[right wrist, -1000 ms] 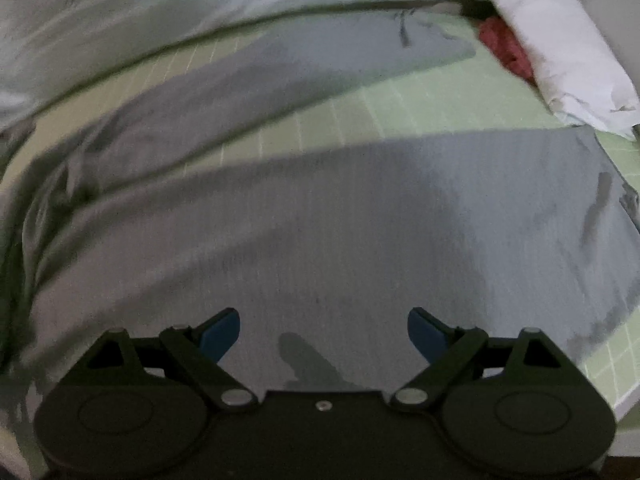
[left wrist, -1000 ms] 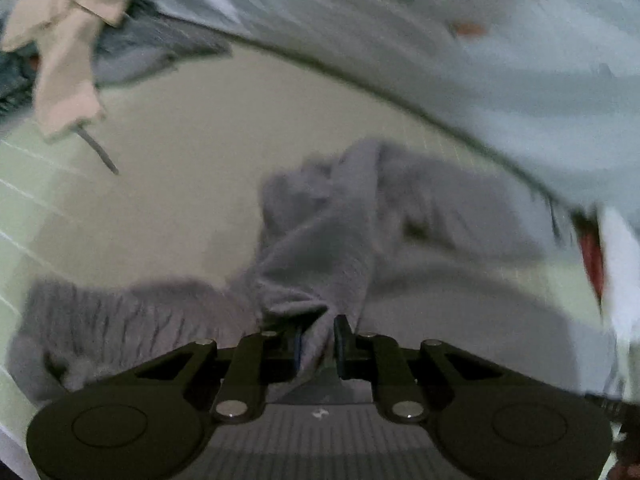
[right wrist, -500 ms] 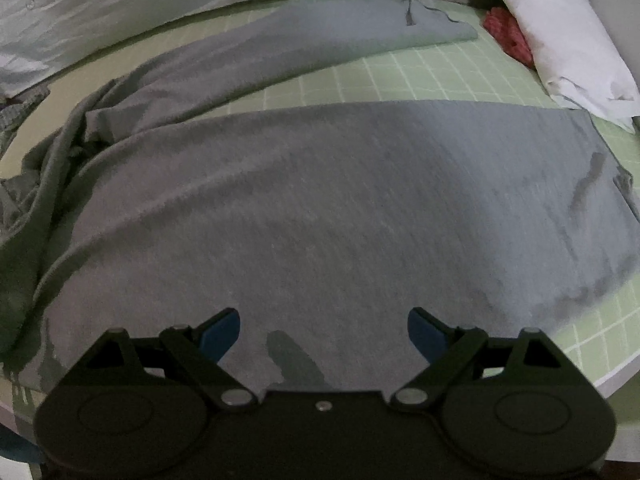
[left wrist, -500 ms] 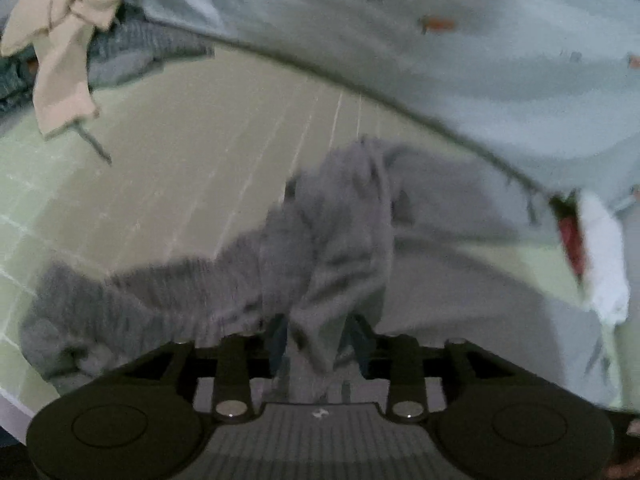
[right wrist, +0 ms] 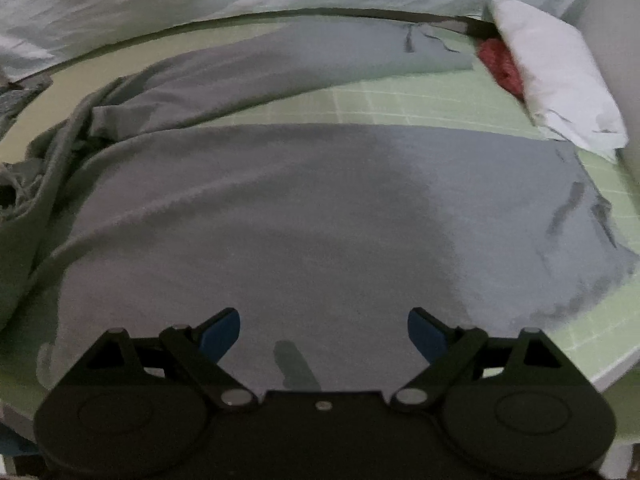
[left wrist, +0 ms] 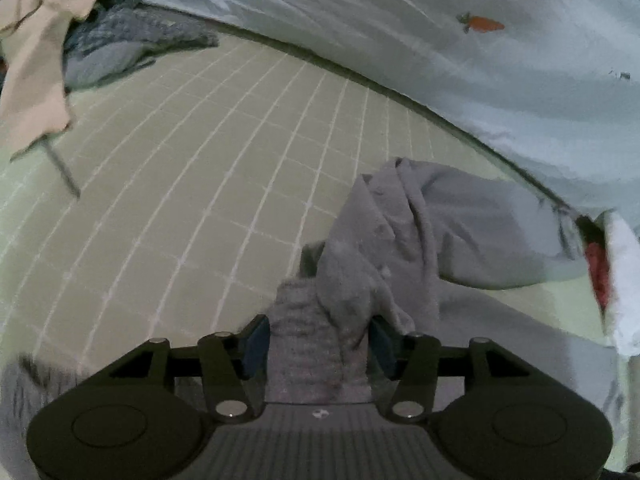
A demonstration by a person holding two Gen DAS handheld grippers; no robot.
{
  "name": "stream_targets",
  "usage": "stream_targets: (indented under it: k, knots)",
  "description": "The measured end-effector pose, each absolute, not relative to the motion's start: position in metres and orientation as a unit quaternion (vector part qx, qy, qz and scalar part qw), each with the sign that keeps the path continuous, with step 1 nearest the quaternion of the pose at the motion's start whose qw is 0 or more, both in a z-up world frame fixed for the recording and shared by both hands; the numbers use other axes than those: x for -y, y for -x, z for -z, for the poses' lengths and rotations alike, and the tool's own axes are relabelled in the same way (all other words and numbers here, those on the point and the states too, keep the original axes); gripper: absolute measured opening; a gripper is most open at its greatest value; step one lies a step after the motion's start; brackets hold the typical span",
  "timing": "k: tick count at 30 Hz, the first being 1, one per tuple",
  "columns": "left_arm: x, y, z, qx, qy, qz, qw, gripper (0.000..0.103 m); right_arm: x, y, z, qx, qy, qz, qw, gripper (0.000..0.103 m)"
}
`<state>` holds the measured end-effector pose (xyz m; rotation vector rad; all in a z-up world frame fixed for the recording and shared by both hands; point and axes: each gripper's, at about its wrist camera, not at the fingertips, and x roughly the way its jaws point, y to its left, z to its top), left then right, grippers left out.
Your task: Fold clothes
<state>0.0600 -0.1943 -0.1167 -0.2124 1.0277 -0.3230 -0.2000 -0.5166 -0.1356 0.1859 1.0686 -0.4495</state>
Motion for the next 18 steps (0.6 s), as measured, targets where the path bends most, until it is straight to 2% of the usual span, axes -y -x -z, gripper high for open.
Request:
stream_targets:
  k: [2,5,6,8,13,18]
  knots:
    - [0.195,-0.066,0.117,-0.485,0.088,0.162,0.855,0.054,0.521,0.198,0.136,-0.505,-0.093,0.225,0.828,0.092]
    - [0.193,-0.076,0.115,-0.483,0.075,0.175,0.855,0.023,0.525,0.189,0.138,-0.504,-0.107,0.239,0.823,0.092]
    - [0.192,-0.079,0.114,-0.482,0.071,0.177,0.855,0.021,0.526,0.186,0.138,-0.504,-0.111,0.242,0.821,0.092]
    - [0.186,-0.085,0.106,-0.47,0.062,0.179,0.862,0.017,0.523,0.176,0.14,-0.507,-0.115,0.244,0.819,0.092]
    - [0.154,-0.122,0.069,-0.443,0.043,0.172,0.879,0.016,0.507,0.148,0.145,-0.517,-0.102,0.23,0.818,0.092]
    - [0.104,-0.207,0.037,-0.395,0.061,0.112,0.91,0.016,0.491,0.124,0.148,-0.525,-0.079,0.227,0.816,0.092]
